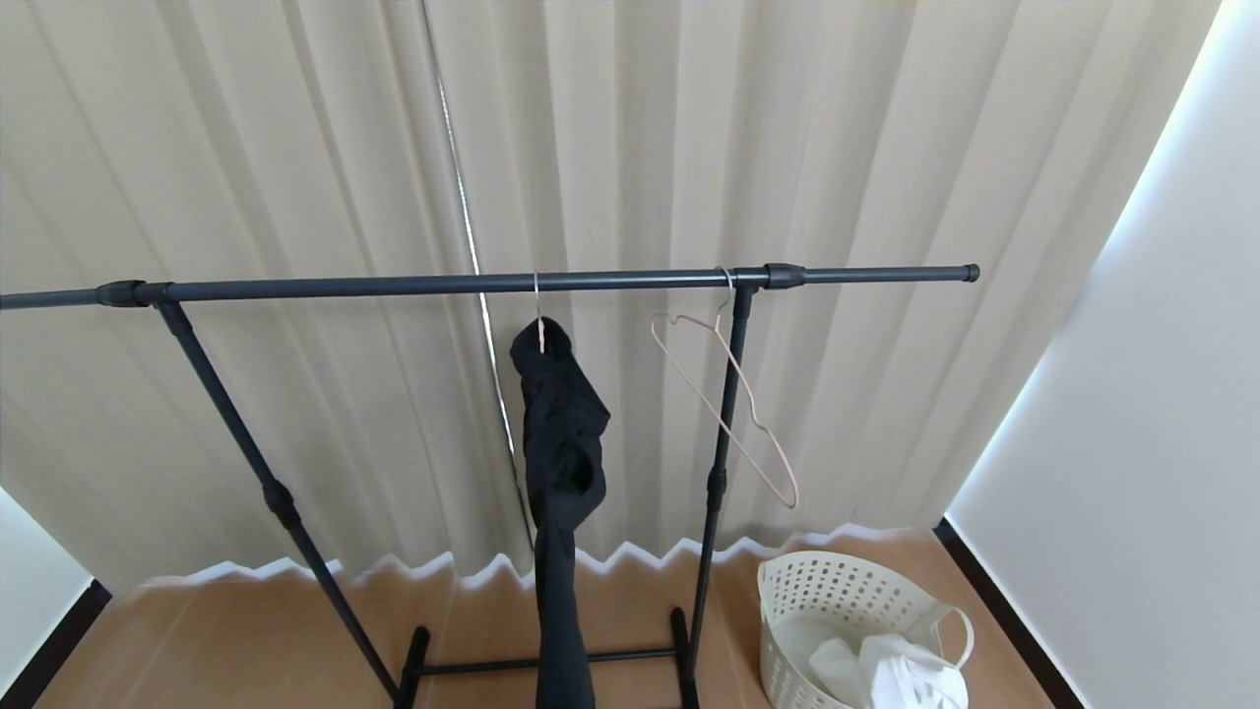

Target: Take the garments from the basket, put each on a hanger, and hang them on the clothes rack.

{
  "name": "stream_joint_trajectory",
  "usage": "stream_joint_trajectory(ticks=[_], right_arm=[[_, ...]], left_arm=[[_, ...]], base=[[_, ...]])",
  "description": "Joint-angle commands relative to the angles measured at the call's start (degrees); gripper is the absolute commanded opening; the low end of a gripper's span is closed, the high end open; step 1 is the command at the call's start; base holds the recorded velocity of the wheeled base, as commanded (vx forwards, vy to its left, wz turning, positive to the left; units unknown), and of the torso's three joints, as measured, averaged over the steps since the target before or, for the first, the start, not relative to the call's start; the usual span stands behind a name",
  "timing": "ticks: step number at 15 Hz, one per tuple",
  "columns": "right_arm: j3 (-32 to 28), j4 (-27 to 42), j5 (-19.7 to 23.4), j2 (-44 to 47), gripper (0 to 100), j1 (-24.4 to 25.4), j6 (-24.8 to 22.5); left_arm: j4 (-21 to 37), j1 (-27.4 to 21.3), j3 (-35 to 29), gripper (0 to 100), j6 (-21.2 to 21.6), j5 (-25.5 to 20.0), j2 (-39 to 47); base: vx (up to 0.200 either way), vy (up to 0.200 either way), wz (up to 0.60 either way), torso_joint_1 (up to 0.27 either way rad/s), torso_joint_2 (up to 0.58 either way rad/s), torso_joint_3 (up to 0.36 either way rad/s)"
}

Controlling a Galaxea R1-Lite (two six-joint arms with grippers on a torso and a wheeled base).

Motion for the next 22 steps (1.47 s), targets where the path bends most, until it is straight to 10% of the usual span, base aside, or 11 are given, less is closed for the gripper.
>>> stream_joint_trajectory(ticks=[1, 22], right_arm=[[0.02, -0.1, -0.12, 0.14, 100, 0.02, 0.55], [0.02, -0.19, -0.29, 0.14, 100, 0.02, 0.37]], left_arm=[[0.06, 0.02, 0.02, 100, 0.01, -0.11, 0.11], [0.06, 0.02, 0.02, 100, -0.17, -0.11, 0.11]], base=[[0.0, 0.0, 0.0, -0.105, 0.24, 0.134], [0.0, 0.0, 0.0, -0.148, 0.35, 0.196]])
